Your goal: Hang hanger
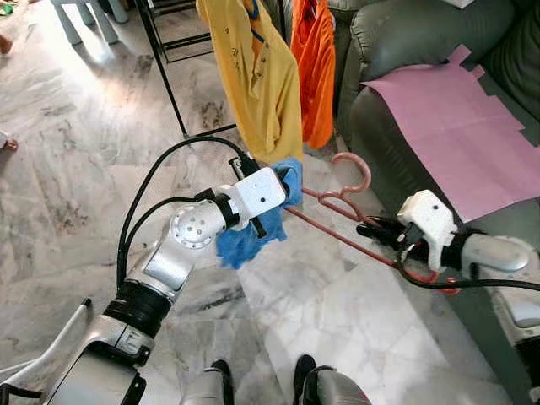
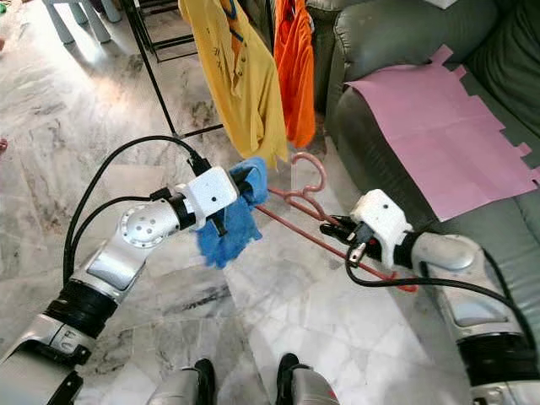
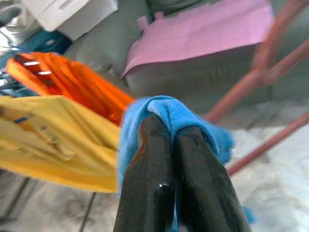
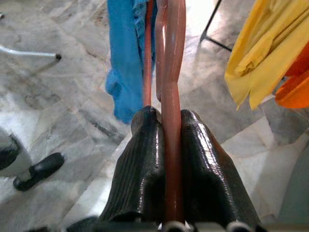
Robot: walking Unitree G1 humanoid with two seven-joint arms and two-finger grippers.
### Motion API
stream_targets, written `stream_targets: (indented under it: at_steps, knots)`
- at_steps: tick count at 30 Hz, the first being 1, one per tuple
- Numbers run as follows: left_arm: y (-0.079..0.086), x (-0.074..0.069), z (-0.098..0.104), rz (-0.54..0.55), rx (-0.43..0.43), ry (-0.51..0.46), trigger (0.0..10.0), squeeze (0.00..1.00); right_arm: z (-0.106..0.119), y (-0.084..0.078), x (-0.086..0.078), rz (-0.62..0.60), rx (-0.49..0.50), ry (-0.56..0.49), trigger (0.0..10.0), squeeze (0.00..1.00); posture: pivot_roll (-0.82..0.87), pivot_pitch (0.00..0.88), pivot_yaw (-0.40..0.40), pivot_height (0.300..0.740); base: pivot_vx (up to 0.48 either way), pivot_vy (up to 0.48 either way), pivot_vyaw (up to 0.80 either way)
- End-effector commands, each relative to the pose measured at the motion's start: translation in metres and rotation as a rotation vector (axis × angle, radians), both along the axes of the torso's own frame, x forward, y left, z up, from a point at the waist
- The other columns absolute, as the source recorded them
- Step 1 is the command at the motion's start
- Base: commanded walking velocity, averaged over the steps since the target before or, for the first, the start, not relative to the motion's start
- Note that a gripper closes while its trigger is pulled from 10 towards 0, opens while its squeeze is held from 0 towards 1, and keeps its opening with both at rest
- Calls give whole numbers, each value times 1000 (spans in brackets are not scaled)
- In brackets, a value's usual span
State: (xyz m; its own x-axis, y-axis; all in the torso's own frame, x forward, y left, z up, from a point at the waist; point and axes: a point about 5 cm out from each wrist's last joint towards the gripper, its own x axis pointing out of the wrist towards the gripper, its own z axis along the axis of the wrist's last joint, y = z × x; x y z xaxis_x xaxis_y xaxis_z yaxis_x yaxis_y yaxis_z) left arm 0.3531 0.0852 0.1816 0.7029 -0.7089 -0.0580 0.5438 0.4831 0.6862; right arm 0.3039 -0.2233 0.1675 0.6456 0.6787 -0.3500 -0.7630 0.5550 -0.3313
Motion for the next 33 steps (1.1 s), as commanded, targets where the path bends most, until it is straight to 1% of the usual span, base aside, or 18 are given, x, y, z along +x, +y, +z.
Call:
stream_targets:
  at_steps: [1, 3, 7, 8, 9, 12, 13, 15, 17, 19, 20, 25, 26, 29, 30, 33]
  knots:
    - [4, 4, 1, 7, 41, -34, 10000, 0, 7, -6, -6, 11, 16, 6, 10000, 0, -72, 260, 28, 740, 0, 0, 0]
    - [6, 7, 2, 12, 44, -42, 10000, 0, 10, -9, -9, 11, 21, 23, 10000, 0, -72, 260, 28, 740, 0, 0, 0]
    - [4, 8, 5, -7, 34, -70, 10000, 0, 10, -8, -12, 25, 32, 53, 10000, 0, -75, 260, 32, 740, 0, 0, 0]
    - [1, 8, 5, -32, 73, -103, 10000, 0, 9, -5, -16, 53, 36, 77, 10000, 0, -77, 261, 33, 740, 0, 0, 0]
    - [0, 7, 4, -53, 92, -115, 10000, 0, 8, -4, -16, 54, 39, 79, 10000, 0, -77, 261, 33, 740, 0, 0, 0]
    - [-5, 5, 7, -113, 87, -126, 10000, 0, 5, -2, -16, 51, 41, 90, 10000, 0, -78, 262, 34, 740, 0, 0, 0]
    - [-5, 5, 7, -113, 87, -126, 10000, 0, 5, -2, -16, 51, 41, 90, 10000, 0, -78, 262, 34, 740, 0, 0, 0]
    - [-10, 1, 12, -156, 76, -150, 10000, 0, 2, -1, -13, 42, 48, 96, 10000, 0, -78, 262, 34, 740, 0, 0, 0]
    - [-11, 0, 13, -165, 73, -152, 10000, 0, 0, -1, -12, 38, 46, 93, 10000, 0, -78, 262, 34, 740, 0, 0, 0]
    - [-16, -7, 21, -221, 20, -173, 10000, 0, -4, 4, -8, 27, 92, 108, 10000, 0, -70, 259, 36, 740, 0, 0, 0]
    - [-16, -8, 23, -222, 3, -182, 10000, 0, -6, 6, -8, 33, 89, 115, 10000, 0, -66, 258, 35, 740, 0, 0, 0]
    - [-13, -11, 25, -252, -3, -199, 10000, 0, -16, 11, -3, 23, 81, 126, 10000, 0, -60, 256, 31, 740, 0, 0, 0]
    - [-14, -14, 30, -271, -46, -192, 10000, 0, -21, 11, 2, -16, 69, 108, 10000, 0, -56, 256, 27, 740, 0, 0, 0]
    - [-18, -21, 38, -318, -87, -193, 10000, 0, -28, 10, 9, -66, 68, 88, 10000, 0, -51, 256, 22, 740, 0, 0, 0]
    - [-22, -27, 42, -351, -115, -183, 10000, 0, -31, 10, 13, -108, 66, 79, 10000, 0, -48, 257, 19, 740, 0, 0, 0]
    - [-25, -33, 46, -381, -147, -164, 10000, 0, -34, 11, 17, -137, 69, 69, 10000, 0, -46, 257, 17, 740, 0, 0, 0]
